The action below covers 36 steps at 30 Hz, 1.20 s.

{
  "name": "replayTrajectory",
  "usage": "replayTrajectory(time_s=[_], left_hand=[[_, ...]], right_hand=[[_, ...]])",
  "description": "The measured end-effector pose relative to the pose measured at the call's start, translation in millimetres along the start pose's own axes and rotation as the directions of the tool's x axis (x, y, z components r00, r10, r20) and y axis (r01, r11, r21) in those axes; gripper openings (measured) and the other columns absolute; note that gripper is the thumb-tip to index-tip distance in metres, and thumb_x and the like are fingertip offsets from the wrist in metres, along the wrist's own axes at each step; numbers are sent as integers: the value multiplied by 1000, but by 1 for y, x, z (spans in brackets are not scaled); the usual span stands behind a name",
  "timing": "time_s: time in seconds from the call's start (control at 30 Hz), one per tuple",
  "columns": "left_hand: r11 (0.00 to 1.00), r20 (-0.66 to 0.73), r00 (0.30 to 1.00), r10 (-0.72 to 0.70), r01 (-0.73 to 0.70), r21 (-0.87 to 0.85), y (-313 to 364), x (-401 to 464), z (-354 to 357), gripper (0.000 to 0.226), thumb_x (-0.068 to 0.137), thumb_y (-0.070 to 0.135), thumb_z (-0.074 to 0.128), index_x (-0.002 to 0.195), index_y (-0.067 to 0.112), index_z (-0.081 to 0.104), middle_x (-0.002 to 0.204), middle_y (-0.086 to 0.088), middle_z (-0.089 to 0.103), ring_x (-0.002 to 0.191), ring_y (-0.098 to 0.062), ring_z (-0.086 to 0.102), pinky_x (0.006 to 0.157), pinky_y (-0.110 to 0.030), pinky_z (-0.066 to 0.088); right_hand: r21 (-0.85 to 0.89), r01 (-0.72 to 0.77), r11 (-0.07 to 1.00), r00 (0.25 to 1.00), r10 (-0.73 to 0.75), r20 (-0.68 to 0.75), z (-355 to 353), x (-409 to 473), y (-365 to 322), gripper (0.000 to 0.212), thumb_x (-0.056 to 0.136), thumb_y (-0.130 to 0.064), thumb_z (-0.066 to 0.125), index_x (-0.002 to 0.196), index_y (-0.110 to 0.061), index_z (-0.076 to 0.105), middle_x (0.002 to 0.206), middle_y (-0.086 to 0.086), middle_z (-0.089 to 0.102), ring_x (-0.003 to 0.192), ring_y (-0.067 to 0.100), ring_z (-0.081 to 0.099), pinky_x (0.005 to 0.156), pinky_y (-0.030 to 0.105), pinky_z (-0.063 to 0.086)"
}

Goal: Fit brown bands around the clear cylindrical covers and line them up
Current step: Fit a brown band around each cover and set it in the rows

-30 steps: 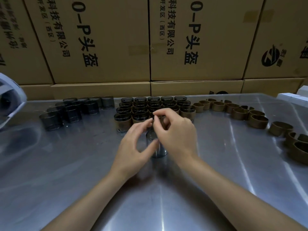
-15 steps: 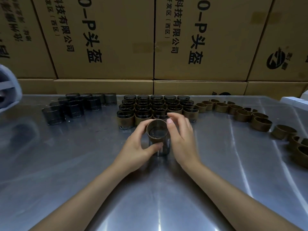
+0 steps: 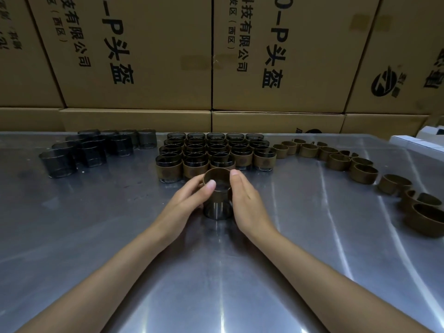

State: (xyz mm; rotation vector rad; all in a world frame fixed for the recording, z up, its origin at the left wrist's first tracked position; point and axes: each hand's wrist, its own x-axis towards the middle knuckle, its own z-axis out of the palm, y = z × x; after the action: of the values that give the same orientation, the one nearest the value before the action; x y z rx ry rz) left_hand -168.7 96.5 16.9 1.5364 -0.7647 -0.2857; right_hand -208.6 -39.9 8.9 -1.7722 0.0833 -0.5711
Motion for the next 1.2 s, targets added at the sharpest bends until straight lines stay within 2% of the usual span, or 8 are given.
replayTrajectory(time_s=[0.33,0.47,0.67,0.73,0.87,0.93,1.03,1.2], left_hand=[[997,-22,999,-39,38,-69,-6,4,-2,51,80,41,56,128,26,56,117,10,69,112,-2,62,83,-13,50],[997,30,997,-77,77,-17,-7,6,-7,50,82,46,60,129,31,56,125,9,66,121,-7,58,104,-29,41],[975,37,993,-114,105,197,-6,4,-12,38,80,68,47,116,59,51,126,38,54,122,17,43,110,-23,30],[975,27,993,-114,107,194,-7,3,-11,44,78,72,44,119,57,51,129,34,54,124,15,43,113,-26,28],[990,-10,997,-75,76,122,-5,3,-4,62,88,66,40,139,33,48,140,16,52,133,-1,43,118,-37,26],[996,-40,997,-64,66,56,-4,3,-1,54,87,57,40,134,32,52,133,14,59,127,-1,50,113,-29,35],[994,-98,991,-91,85,-62,0,2,4,41,92,48,41,125,30,57,121,12,67,113,0,61,89,-11,49],[978,-226,962,-154,116,-175,4,0,14,31,99,39,42,119,24,60,114,1,70,101,-8,68,89,-25,50]], right_hand=[[-122,-22,992,976,47,211,-10,4,-1,33,102,-48,30,126,-31,45,124,-10,57,121,10,50,107,39,37],[-163,-100,982,961,138,241,-19,7,-1,50,98,-57,30,139,-30,41,137,-9,51,131,12,44,112,39,32],[-229,-152,962,934,215,286,-24,8,1,66,91,-71,28,143,-31,40,145,-9,46,135,10,39,115,41,27],[-202,-155,967,939,208,274,-22,7,2,65,92,-70,28,142,-30,41,144,-9,48,134,11,40,115,42,28],[-125,-160,979,950,187,250,-17,5,3,57,96,-63,30,141,-30,45,141,-10,50,133,10,42,115,42,29],[-75,-162,984,957,175,233,-14,4,1,54,98,-58,31,140,-28,46,140,-9,51,132,9,43,115,41,29],[33,-175,984,963,164,213,-12,3,-4,48,101,-50,34,138,-23,49,136,-6,56,128,8,49,114,39,33],[215,-218,952,963,174,204,-12,1,-8,40,103,-40,37,129,-17,57,126,4,64,118,14,59,107,37,43]])
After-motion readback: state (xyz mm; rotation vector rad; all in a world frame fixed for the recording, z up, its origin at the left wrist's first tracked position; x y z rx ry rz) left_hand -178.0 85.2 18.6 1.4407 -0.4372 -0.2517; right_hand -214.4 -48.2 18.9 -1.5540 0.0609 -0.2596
